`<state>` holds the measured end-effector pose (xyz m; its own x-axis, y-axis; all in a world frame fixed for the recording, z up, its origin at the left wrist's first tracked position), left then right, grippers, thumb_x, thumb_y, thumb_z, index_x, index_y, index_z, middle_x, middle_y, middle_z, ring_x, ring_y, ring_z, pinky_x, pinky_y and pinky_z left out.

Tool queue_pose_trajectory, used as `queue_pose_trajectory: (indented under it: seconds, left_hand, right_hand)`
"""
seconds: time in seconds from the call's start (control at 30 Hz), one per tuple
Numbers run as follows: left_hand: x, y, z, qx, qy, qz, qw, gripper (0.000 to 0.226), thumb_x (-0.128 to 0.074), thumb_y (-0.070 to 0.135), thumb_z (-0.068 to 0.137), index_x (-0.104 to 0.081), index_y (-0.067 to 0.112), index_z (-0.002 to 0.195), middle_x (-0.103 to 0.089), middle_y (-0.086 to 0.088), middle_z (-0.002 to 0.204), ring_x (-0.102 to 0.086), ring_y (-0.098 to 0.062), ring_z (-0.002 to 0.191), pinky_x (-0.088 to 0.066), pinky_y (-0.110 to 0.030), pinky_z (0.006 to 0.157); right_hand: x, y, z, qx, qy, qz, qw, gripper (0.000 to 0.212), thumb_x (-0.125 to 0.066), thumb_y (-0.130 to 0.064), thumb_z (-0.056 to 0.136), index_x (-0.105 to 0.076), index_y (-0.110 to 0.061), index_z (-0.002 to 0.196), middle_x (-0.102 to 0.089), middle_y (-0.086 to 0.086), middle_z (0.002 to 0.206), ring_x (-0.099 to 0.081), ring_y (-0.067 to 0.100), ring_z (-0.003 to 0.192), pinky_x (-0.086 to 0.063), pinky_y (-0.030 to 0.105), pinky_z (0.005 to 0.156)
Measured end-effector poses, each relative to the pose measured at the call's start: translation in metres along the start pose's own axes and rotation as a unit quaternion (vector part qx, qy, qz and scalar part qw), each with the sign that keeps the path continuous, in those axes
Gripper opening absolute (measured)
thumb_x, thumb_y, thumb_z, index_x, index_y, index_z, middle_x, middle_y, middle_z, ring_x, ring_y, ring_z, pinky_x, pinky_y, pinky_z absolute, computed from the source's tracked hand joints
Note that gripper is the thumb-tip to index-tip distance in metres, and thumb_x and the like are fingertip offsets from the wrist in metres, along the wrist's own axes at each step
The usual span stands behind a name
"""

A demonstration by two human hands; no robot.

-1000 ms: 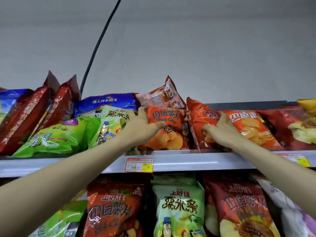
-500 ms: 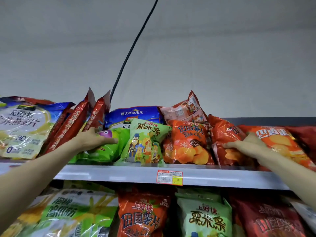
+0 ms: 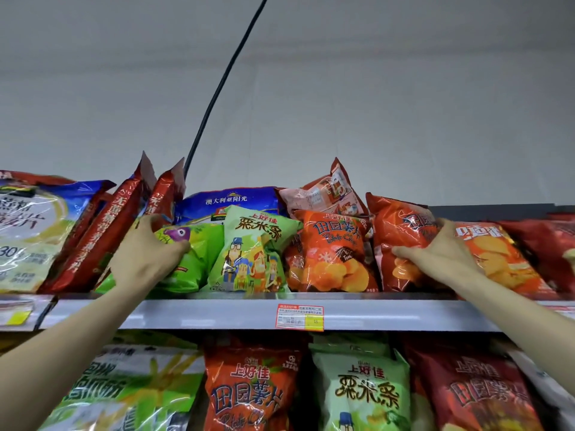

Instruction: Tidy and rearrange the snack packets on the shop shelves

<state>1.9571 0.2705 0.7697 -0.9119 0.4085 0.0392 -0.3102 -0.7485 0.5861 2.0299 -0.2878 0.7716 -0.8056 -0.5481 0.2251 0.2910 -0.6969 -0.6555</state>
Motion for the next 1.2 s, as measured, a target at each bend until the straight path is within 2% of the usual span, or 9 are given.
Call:
queue_pose_trajectory:
  seconds: [0.2,0.33,0.57,0.7,0.83,0.9,1.07,1.13,1.2]
  left_hand:
    - [-0.005,0.001,0.002,-0.035,0.044,-0.033,0.998,0.069,-0.077,0.047,0.079,-0.046,0.03,0.138,-0.055,-0.012,0.134,-0.06,-0.04,0.117,-0.043,-0.06,0.104]
    - [-0.026,0.001,0.0,-0.033,-0.01,0.006,0.999,0.064,-0.072,0.043,0.086,-0.035,0.028,0.137,-0.038,-0.016,0.138,-0.049,-0.048,0.125,-0.034,-0.069,0.105]
    - [-0.033,-0.015,-0.003,-0.015,-0.143,0.091,0.985,0.084,-0.052,0.068,0.082,-0.032,0.024,0.15,-0.029,-0.023,0.146,-0.034,-0.051,0.138,-0.033,-0.061,0.113]
    - [-0.025,-0.005,-0.006,-0.072,-0.136,0.179,0.972,0.071,-0.059,0.054,0.098,-0.038,0.016,0.154,-0.038,-0.027,0.148,-0.036,-0.049,0.139,-0.035,-0.057,0.114]
    - [-0.025,0.046,-0.028,-0.148,-0.119,0.207,0.96,0.074,-0.058,0.052,0.093,-0.043,0.014,0.155,-0.044,-0.022,0.15,-0.039,-0.043,0.138,-0.039,-0.054,0.112]
    - [-0.034,0.088,-0.05,-0.19,-0.126,0.184,0.956,0.076,-0.061,0.047,0.094,-0.039,0.014,0.159,-0.047,-0.019,0.15,-0.039,-0.04,0.14,-0.04,-0.052,0.111]
    - [-0.085,0.201,-0.126,-0.265,-0.188,0.121,0.938,0.069,-0.06,0.048,0.089,-0.048,0.016,0.149,-0.058,-0.015,0.14,-0.051,-0.035,0.132,-0.046,-0.046,0.108]
    - [-0.111,0.237,-0.155,-0.279,-0.221,0.096,0.929,0.067,-0.059,0.051,0.085,-0.051,0.018,0.142,-0.06,-0.011,0.133,-0.057,-0.034,0.125,-0.051,-0.046,0.103]
    - [-0.139,0.268,-0.176,-0.277,-0.252,0.059,0.925,0.064,-0.06,0.05,0.084,-0.053,0.017,0.138,-0.062,-0.01,0.134,-0.059,-0.033,0.122,-0.051,-0.044,0.102]
  right_hand:
    - [-0.009,0.012,0.004,-0.027,-0.012,0.001,1.0,0.124,-0.088,-0.07,0.059,-0.02,-0.022,0.151,-0.052,0.018,0.145,-0.056,0.046,0.127,-0.048,0.061,0.105]
    - [-0.013,0.013,0.005,-0.028,-0.03,-0.004,0.999,0.125,-0.084,-0.077,0.055,-0.017,-0.029,0.149,-0.051,0.019,0.145,-0.056,0.046,0.126,-0.049,0.061,0.104]
    - [-0.017,0.014,0.009,-0.02,-0.044,-0.025,0.999,0.142,-0.064,-0.092,0.032,-0.019,-0.026,0.15,-0.05,0.02,0.146,-0.054,0.047,0.128,-0.047,0.063,0.105]
    - [-0.016,0.005,0.01,-0.004,-0.081,-0.065,0.995,0.134,-0.068,-0.09,0.053,-0.018,-0.022,0.156,-0.046,0.021,0.15,-0.051,0.046,0.133,-0.044,0.059,0.11]
    - [-0.012,0.001,0.011,0.019,-0.119,-0.095,0.988,0.13,-0.055,-0.092,0.055,-0.015,-0.029,0.161,-0.047,0.021,0.15,-0.052,0.046,0.132,-0.044,0.055,0.111]
    - [-0.011,0.002,0.007,0.044,-0.131,-0.109,0.984,0.116,-0.052,-0.089,0.071,-0.011,-0.03,0.162,-0.044,0.024,0.152,-0.049,0.046,0.135,-0.041,0.055,0.113]
    - [0.003,0.004,-0.007,0.14,-0.129,-0.158,0.969,0.105,-0.023,-0.091,0.083,0.0,-0.03,0.165,-0.049,0.026,0.149,-0.053,0.044,0.133,-0.042,0.051,0.109]
    - [0.007,0.009,-0.01,0.179,-0.142,-0.161,0.96,0.102,-0.021,-0.09,0.084,0.0,-0.032,0.165,-0.054,0.024,0.144,-0.056,0.043,0.128,-0.045,0.051,0.108]
    - [0.018,0.017,-0.013,0.207,-0.147,-0.189,0.949,0.097,-0.027,-0.084,0.088,-0.009,-0.029,0.165,-0.049,0.018,0.151,-0.052,0.04,0.134,-0.043,0.052,0.11]
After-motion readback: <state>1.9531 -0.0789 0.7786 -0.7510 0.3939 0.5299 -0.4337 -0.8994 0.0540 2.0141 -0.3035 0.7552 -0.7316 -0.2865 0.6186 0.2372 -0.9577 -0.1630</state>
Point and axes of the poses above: each hand's wrist, its own z-axis towards the middle knuckle, its own x-axis out of the back of the hand, y = z × x, the point moved 9 cm from there along z, towards the middle knuckle
